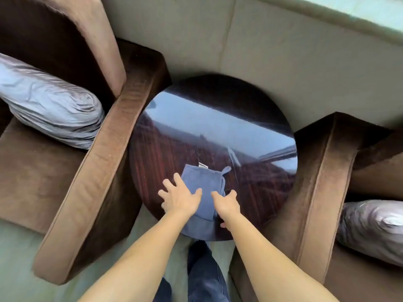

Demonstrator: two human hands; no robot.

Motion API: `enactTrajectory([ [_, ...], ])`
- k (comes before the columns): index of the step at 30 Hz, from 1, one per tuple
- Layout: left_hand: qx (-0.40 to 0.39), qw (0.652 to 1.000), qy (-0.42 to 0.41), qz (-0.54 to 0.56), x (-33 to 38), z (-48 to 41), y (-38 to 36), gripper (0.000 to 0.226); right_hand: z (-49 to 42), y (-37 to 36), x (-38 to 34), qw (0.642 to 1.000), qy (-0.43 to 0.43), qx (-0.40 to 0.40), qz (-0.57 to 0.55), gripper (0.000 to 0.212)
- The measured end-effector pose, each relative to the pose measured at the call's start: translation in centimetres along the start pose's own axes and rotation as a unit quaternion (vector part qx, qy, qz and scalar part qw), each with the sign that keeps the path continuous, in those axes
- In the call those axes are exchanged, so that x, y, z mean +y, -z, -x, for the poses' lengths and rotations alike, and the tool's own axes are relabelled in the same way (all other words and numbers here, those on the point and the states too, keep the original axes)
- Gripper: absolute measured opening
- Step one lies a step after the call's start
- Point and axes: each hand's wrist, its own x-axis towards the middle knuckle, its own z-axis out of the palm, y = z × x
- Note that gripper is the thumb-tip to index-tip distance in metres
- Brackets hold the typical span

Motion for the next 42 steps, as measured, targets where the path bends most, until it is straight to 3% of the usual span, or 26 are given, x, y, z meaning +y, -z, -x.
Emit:
enactTrajectory([
  [3, -0.054, 0.985, 0.124, 0.109, -0.2, -0.9, -0.6, 0.081, -0.5, -0.5, 1.1, 0.995, -0.046, -0.022, -0.084, 0.075],
  [7, -0.088, 0.974, 0.129, 0.162, -1.5, -2.0, -1.5, 0.072, -1.4, -1.1, 1.9, 0.986, -0.044, -0.057, -0.152, 0.038],
  [11, -0.145, 0.925, 0.136, 0.325, -2.3, -2.2, -1.4, 0.025, -1.2, -1.5, 1.4, 0.979, -0.032, -0.107, -0.168, 0.004],
  [13, -0.166, 0.888, 0.154, 0.401, -2.6, -1.2, -0.7, 0.010, -0.4, -1.6, 1.3, 0.982, -0.012, -0.098, -0.161, 0.008],
  [18, -0.158, 0.848, 0.127, 0.489, -5.7, 1.8, 4.3, 0.006, 4.8, -1.1, 0.3, 0.982, 0.038, -0.068, -0.170, 0.005],
  [22, -0.147, 0.801, 0.111, 0.569, -10.4, 4.1, 8.5, 0.025, 10.4, -2.3, -0.6, 0.982, 0.083, -0.094, -0.143, 0.011],
  [26, -0.114, 0.774, 0.077, 0.618, -17.3, 7.2, 12.3, 0.033, 16.3, -7.4, -1.4, 0.976, 0.143, -0.119, -0.114, 0.014],
  [30, -0.083, 0.756, 0.064, 0.646, -26.5, 10.8, 15.6, 0.011, 21.6, -14.6, -0.5, 0.974, 0.167, -0.133, -0.071, 0.015],
  [35, 0.006, 0.736, 0.083, 0.672, -45.0, 17.4, 19.3, 0.008, 31.3, -29.1, 1.5, 0.943, 0.261, -0.197, 0.066, 0.020],
  [39, 0.076, 0.646, 0.143, 0.746, -58.1, 22.8, 20.4, 0.014, 40.0, -39.9, 3.6, 0.889, 0.350, -0.236, 0.178, 0.019],
  [42, 0.110, 0.605, 0.140, 0.776, -64.4, 25.3, 21.8, 0.014, 44.9, -45.9, 4.0, 0.860, 0.381, -0.253, 0.227, 0.021],
])
